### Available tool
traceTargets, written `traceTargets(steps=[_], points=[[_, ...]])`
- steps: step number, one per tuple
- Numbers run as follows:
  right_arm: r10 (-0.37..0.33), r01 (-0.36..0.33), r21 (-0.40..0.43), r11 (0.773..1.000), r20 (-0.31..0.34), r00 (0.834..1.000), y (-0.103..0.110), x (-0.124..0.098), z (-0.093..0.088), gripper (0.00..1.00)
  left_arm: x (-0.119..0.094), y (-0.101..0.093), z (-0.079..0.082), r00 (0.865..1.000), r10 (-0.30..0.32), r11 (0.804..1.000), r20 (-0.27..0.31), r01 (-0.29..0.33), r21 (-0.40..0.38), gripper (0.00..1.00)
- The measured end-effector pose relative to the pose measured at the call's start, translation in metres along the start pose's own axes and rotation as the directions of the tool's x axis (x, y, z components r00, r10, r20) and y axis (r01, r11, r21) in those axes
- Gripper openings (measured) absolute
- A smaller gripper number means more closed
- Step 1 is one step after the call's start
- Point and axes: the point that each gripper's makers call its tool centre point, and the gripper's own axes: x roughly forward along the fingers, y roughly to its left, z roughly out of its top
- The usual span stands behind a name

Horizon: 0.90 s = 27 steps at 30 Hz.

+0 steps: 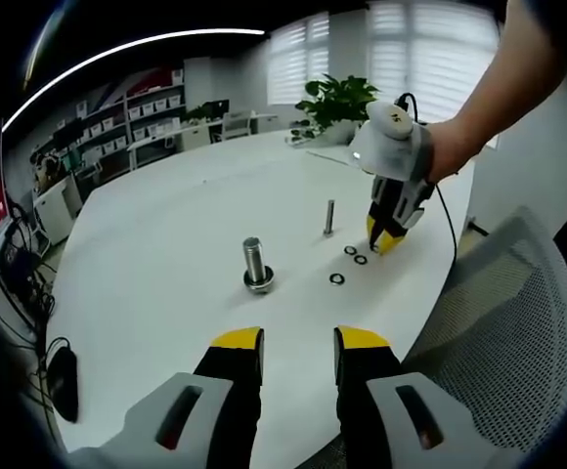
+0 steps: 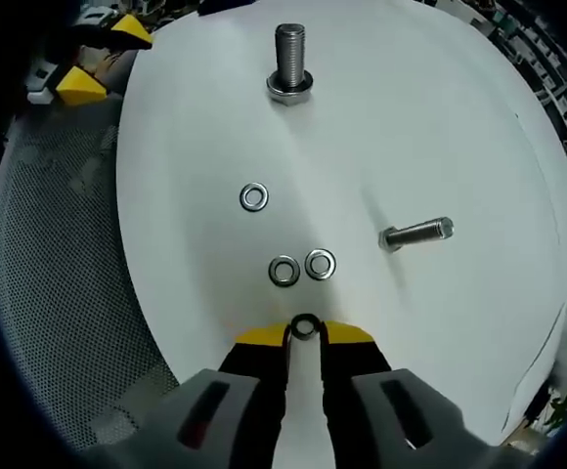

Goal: Place the washer onto the threaded stud by aligning its center hole with the stud, sliding it down to the base, and recovering from edge contact or off-axis alignment until the washer reaches the visible bottom stop.

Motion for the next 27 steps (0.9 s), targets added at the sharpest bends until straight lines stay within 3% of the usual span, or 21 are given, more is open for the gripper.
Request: traceTargets(steps=[27], points=[[0.004,-0.008,0.072,0.997,0.057,0.998,0.0010,-0.0047,-0.0038,0.13,0.0006,-0.0013,-0.0004,1.000,-0.005,1.000,-0.003,0.005,0.001,0.27]])
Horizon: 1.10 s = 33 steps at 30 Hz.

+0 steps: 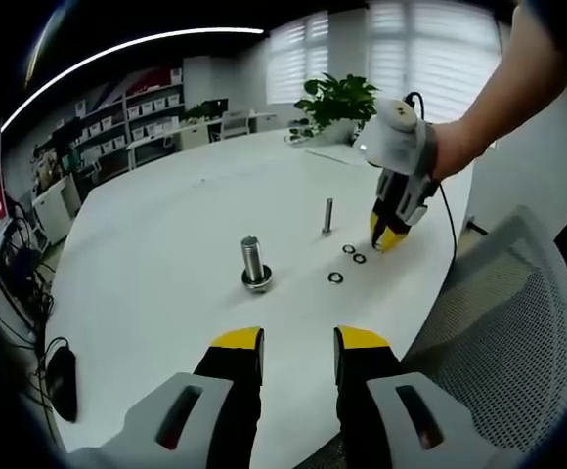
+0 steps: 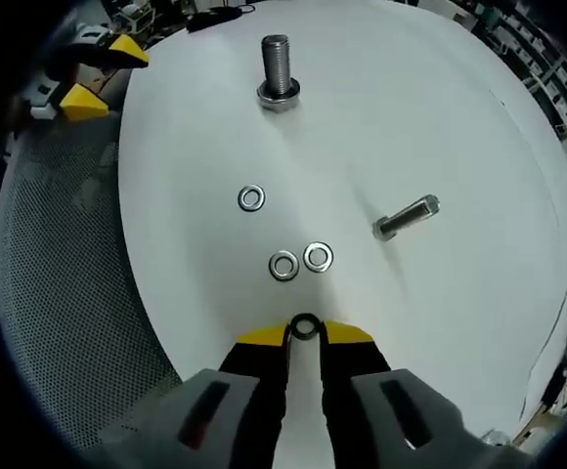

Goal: Place the washer onto the threaded stud by aligning its center hole with the stud, sliding it down to the base, and recovering from edge contact or off-axis alignment until the washer reaches the visible bottom stop.

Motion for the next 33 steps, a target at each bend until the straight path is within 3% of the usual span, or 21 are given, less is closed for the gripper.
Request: traceTargets(steps=[11,19,33], points=[[-0.003,0.000,0.045,0.999,0.079,0.997,-0.004,-0.017,0.018,0.13,0.000,0.001,-0.001,1.000,0.001,1.000,0.000,-0.001,-0.005,0.27],[-0.032,0.027,0.048,0.998,0.119,0.992,-0.020,-0.036,0.032,0.13,0.000,0.000,-0.002,1.000,-0.001,1.000,-0.004,0.000,-0.009,0.27],[-0.061,0.061,0.001,0.998,0.166,0.984,-0.040,-0.054,0.060,0.13,0.000,0.001,-0.003,1.000,-0.001,1.000,-0.012,0.001,-0.012,0.27]])
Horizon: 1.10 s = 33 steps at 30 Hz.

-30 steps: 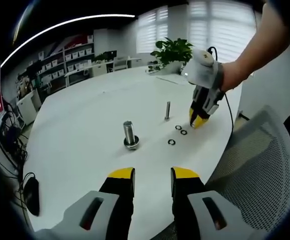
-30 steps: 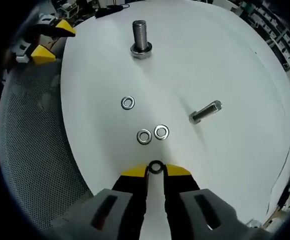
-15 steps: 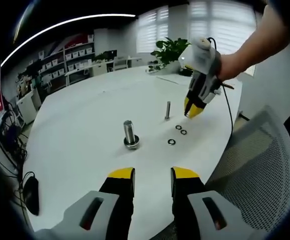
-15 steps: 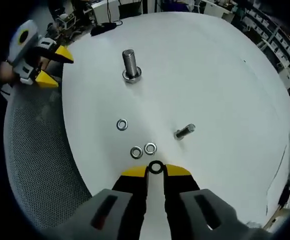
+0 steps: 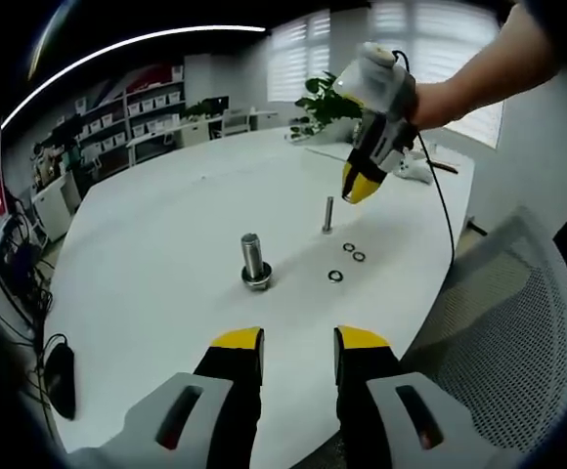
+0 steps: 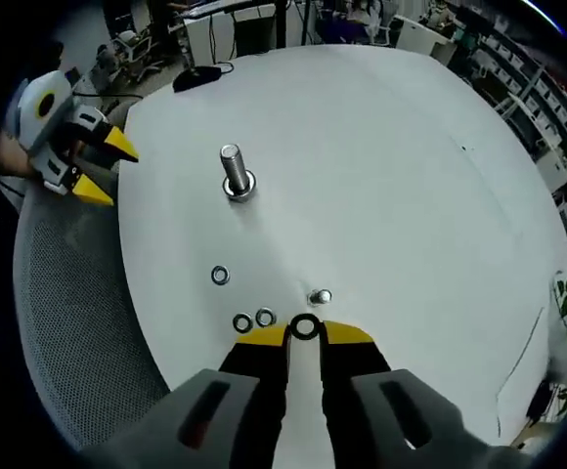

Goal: Place the washer onto the threaded stud by aligning its center hole with the stud, sliding it down to the base, and recovering from edge contact or off-axis alignment until the washer reaches the visible bottom stop.

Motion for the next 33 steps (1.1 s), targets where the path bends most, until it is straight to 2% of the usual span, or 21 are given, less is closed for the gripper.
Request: traceTargets(steps=[8,19,33], points=[[-0.009,0.009,-0.022,1.000,0.005,1.000,-0.006,0.005,0.008,0.13,0.001,0.001,0.000,1.000,0.005,1.000,0.004,-0.005,-0.001,0.26],[-0.007,0.007,-0.008,1.000,0.004,1.000,-0.011,0.012,0.014,0.13,0.000,0.003,-0.001,1.000,0.003,1.000,0.011,-0.003,-0.005,0.26],[0.004,-0.005,-0.035,0.999,-0.039,0.999,-0.011,0.025,0.013,0.14,0.000,0.005,-0.002,1.000,0.007,1.000,0.010,-0.007,-0.007,0.26]])
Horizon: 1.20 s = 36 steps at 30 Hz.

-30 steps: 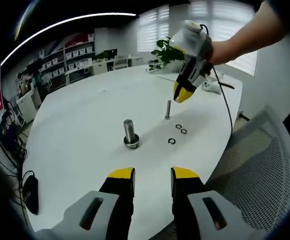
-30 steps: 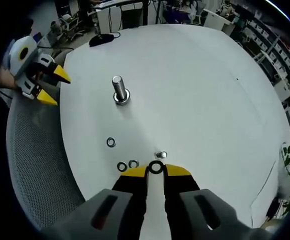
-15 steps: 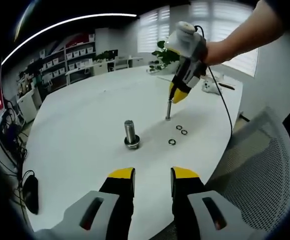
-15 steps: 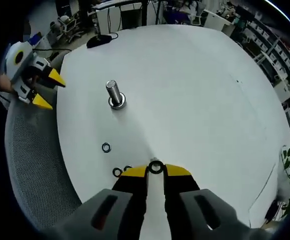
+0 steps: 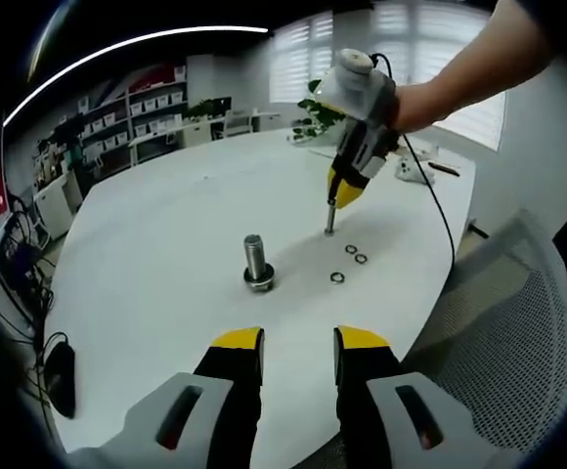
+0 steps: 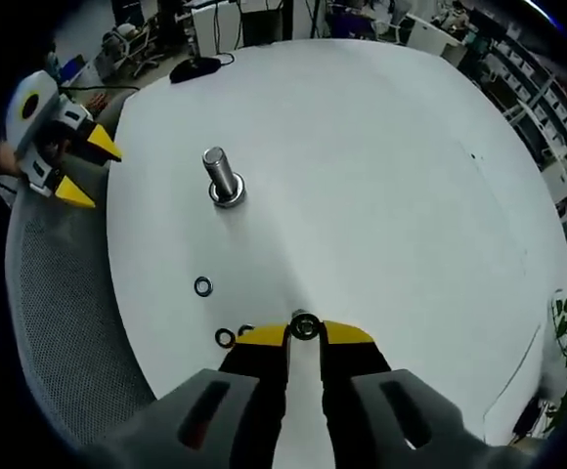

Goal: Place the washer onto the threaded stud by aligning its center hole with the stud, sliding it down to the base, and recovering from edge contact or off-axis alignment until the washer reaches the visible bottom stop.

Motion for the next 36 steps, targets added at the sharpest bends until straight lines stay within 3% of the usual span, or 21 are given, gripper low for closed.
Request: traceTargets(steps=[14,24,36], points=[[0.022,-0.022,0.002,1.000,-0.059,0.998,-0.001,0.025,-0.011,0.14,0.002,0.001,0.000,1.000,0.004,1.000,-0.009,-0.004,-0.004,0.26],[0.031,-0.030,0.012,0.999,-0.089,0.996,0.000,0.035,-0.024,0.14,0.002,0.000,0.001,1.000,0.011,1.000,-0.011,-0.011,-0.006,0.26],[0.034,-0.032,0.023,0.999,-0.114,0.993,0.002,0.038,-0.028,0.15,0.002,0.000,0.003,1.000,0.015,1.000,-0.007,-0.015,-0.008,0.26]])
